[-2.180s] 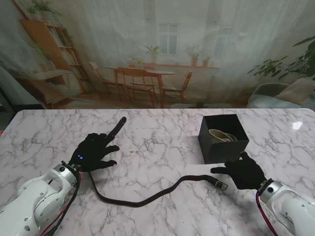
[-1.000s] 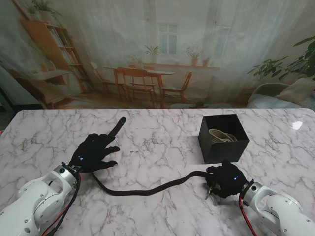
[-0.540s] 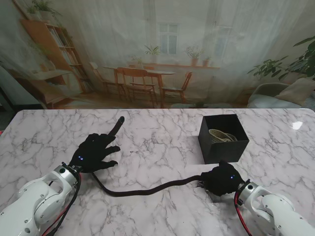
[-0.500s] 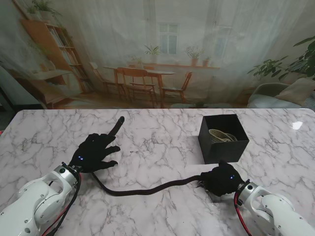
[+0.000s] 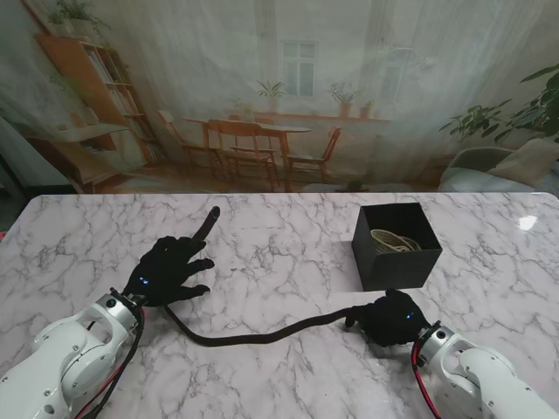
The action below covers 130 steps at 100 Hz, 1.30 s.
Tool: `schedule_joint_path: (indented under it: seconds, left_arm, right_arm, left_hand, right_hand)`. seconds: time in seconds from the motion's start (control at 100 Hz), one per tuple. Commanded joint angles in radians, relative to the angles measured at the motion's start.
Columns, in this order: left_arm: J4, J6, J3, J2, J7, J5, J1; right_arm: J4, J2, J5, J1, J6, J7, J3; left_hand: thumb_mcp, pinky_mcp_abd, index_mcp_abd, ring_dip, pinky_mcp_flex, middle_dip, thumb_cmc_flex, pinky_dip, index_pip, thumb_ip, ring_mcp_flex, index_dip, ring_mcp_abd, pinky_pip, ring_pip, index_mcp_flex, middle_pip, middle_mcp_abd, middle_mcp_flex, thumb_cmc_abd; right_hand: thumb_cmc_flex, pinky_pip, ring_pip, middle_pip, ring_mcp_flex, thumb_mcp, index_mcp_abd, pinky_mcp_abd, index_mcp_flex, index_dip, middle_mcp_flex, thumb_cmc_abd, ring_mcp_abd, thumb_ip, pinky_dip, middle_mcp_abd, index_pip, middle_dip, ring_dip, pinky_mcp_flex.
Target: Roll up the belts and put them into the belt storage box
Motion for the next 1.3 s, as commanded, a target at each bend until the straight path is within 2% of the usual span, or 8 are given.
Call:
schedule_joint_path:
  seconds: [0.0,0.15,0.37,0.73,0.83,0.95,1.09,1.29]
  left_arm:
    - [-0.003,0.0,0.004,-0.003,-0.01,0.001,0.0]
    - [-0.003,0.0,0.004,-0.003,-0.012,0.001,0.0]
    - [-0.004,-0.003,0.006,-0.003,-0.016,-0.001,-0.001]
    - [-0.007,-0.003,0.0,-0.003,-0.014,-0.002,0.002]
    - [-0.007,-0.003,0.0,-0.003,-0.014,-0.003,0.002]
    - [-0.007,-0.004,0.001,-0.004,-0.015,-0.004,0.001]
    - [-0.006,-0.004,0.002,-0.004,-0.017,-0.006,0.0]
    - [-0.005,-0.003,0.004,-0.004,-0.012,-0.007,-0.001]
  right_arm:
    - [-0.016,-0.006,0.004,-0.012,-0.006,0.019,0.006]
    - [-0.043,-0.009,0.018,-0.025,-0.016,0.064,0.023]
    - [-0.209,-0.02,0.102,-0.111,-0.046,0.358,0.117]
    - [-0.467,0.004,0.178,-0.203,-0.034,0.857,0.228]
    - [-0.455,0.003,0.118,-0.198,-0.039,0.816,0.223]
    - [-0.395,0.001,0.015,-0.179,-0.051,0.636,0.194]
    - [-0.315,-0.008,0.056,-0.149,-0.021,0.527,0.156]
    - [-0.297,-0.008,0.041,-0.147,-0.01,0.482,0.142]
  left_hand:
    - [0.005,0.023,0.021,0.004,-0.015,0.011,0.039,0.014,0.004,-0.018,-0.016,0.007,0.013,-0.031,-0.03,0.008,-0.024,0.021,-0.026,0.025]
    - [0.005,0.022,0.021,0.004,-0.016,0.011,0.039,0.014,0.005,-0.018,-0.016,0.007,0.014,-0.031,-0.03,0.01,-0.023,0.02,-0.026,0.025]
    - [0.005,0.021,0.021,0.004,-0.016,0.011,0.039,0.014,0.006,-0.018,-0.016,0.007,0.013,-0.032,-0.03,0.011,-0.023,0.021,-0.024,0.025]
    - [0.005,0.023,0.02,0.003,-0.016,0.011,0.042,0.014,0.007,-0.018,-0.017,0.008,0.014,-0.032,-0.03,0.014,-0.023,0.02,-0.023,0.023]
    - [0.005,0.022,0.02,0.003,-0.016,0.011,0.042,0.014,0.008,-0.018,-0.015,0.008,0.013,-0.032,-0.03,0.015,-0.023,0.021,-0.021,0.022]
    - [0.005,0.021,0.02,0.003,-0.016,0.011,0.042,0.014,0.008,-0.018,-0.016,0.008,0.015,-0.033,-0.03,0.014,-0.024,0.021,-0.023,0.023]
    - [0.004,0.021,0.021,0.003,-0.016,0.01,0.041,0.014,0.007,-0.018,-0.018,0.008,0.013,-0.033,-0.03,0.013,-0.026,0.022,-0.032,0.025]
    - [0.004,0.02,0.02,0.003,-0.018,0.009,0.04,0.014,0.007,-0.018,-0.023,0.008,0.012,-0.033,-0.031,0.011,-0.028,0.025,-0.045,0.026]
  right_hand:
    - [0.093,0.02,0.011,0.025,0.015,0.002,-0.034,0.033,0.12,-0.105,0.08,0.008,0.015,-0.055,0.008,-0.017,0.089,-0.005,-0.031,-0.004]
    - [0.012,0.005,-0.059,0.018,0.014,-0.051,0.331,-0.025,0.307,-0.236,0.082,-0.066,-0.028,-0.098,-0.001,-0.066,0.269,-0.021,-0.039,0.0]
    - [-0.301,-0.066,-0.368,-0.224,-0.039,-0.043,0.528,-0.062,0.333,0.123,0.005,0.055,-0.016,0.044,0.002,-0.039,-0.1,-0.16,-0.094,-0.077]
    - [-0.091,-0.211,-0.657,-0.456,-0.318,0.286,0.642,-0.139,-0.077,0.154,-0.368,-0.051,-0.128,0.189,-0.01,-0.087,-0.33,-0.297,-0.23,-0.211]
    - [0.019,-0.201,-0.639,-0.451,-0.301,0.284,0.605,-0.162,-0.084,0.202,-0.349,-0.073,-0.157,0.167,-0.01,-0.132,-0.297,-0.295,-0.239,-0.187]
    - [0.021,-0.156,-0.579,-0.365,-0.218,0.088,0.449,-0.176,0.017,0.271,-0.215,-0.096,-0.164,-0.011,-0.014,-0.167,-0.155,-0.225,-0.19,-0.128]
    - [-0.004,-0.156,-0.487,-0.188,-0.214,-0.03,0.219,-0.074,0.057,0.149,-0.237,-0.074,-0.058,-0.101,-0.003,-0.056,0.18,-0.022,-0.092,-0.171]
    - [-0.052,-0.16,-0.456,-0.133,-0.453,-0.063,0.05,0.019,0.234,0.127,-0.605,-0.038,-0.008,-0.105,0.066,0.059,0.225,0.103,-0.017,-0.296]
